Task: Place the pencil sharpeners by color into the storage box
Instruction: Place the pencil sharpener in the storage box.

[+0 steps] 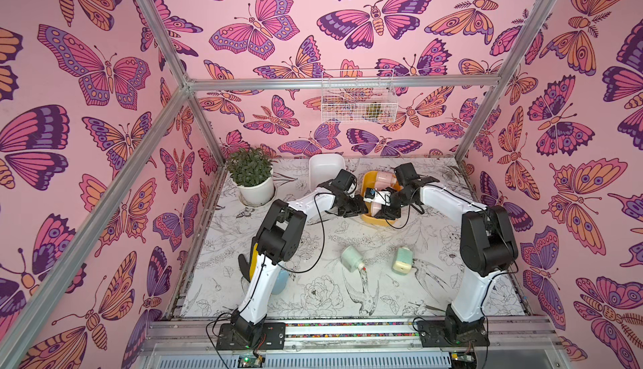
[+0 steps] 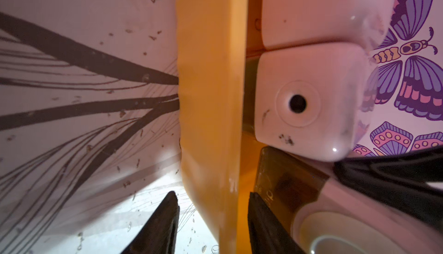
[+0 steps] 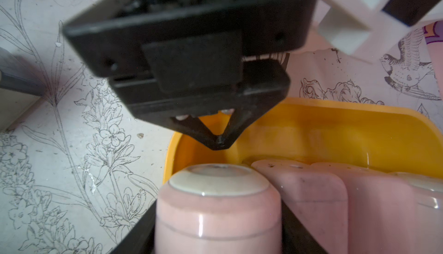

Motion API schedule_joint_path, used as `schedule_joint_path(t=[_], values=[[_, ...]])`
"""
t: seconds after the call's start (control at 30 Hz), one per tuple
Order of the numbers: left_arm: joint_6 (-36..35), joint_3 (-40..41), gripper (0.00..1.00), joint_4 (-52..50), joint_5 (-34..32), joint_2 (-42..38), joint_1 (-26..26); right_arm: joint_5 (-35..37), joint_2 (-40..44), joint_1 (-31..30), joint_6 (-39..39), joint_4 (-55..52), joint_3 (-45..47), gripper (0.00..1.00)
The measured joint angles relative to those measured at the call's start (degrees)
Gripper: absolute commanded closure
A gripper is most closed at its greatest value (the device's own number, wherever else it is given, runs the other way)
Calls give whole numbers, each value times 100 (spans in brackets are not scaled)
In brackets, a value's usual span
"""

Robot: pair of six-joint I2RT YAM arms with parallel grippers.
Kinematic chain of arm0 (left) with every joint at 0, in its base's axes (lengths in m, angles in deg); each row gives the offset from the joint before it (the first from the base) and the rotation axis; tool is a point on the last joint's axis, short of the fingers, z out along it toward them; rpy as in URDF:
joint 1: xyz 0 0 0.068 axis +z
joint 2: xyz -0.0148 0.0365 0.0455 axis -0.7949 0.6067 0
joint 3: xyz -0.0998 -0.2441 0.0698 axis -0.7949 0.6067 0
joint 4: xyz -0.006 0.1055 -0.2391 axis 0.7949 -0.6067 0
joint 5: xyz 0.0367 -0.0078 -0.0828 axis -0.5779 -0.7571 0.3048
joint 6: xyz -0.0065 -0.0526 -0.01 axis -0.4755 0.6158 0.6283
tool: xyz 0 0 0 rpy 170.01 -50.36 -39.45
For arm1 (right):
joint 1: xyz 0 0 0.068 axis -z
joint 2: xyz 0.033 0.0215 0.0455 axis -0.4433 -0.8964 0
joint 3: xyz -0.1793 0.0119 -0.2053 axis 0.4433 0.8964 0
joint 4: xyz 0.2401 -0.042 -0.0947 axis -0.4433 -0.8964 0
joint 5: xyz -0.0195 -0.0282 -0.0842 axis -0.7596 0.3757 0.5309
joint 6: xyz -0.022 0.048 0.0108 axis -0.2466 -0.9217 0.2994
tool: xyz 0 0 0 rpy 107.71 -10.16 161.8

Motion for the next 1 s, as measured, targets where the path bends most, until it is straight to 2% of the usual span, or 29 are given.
schedule_joint_path(t=[0.07, 0.13, 0.23, 0.33, 0.47, 0.5, 0.53, 0.63, 1.0], values=[[92, 44, 50, 48, 13, -2, -33, -42, -48, 0, -57, 15, -24, 95], [160, 92, 50, 111, 0, -24, -61, 2, -127, -9, -105, 74, -33, 90], [245, 186, 51, 175, -48, -76, -79, 46, -286, -9, -120, 109, -33, 76], [304, 221, 51, 240, -46, -85, -76, 94, -280, -24, -120, 109, -33, 56], [334, 229, 51, 262, -33, -87, -76, 111, -247, -26, -120, 107, -26, 41], [339, 229, 51, 264, -33, -87, -76, 114, -238, -26, -122, 98, -24, 30], [343, 229, 51, 262, -31, -87, -76, 118, -225, -26, -125, 83, -26, 0], [363, 225, 51, 308, -15, -87, -70, -122, 17, -35, -24, -9, -59, 1], [348, 208, 51, 142, 9, -195, 13, 72, 363, 90, -2, 70, -15, 2]])
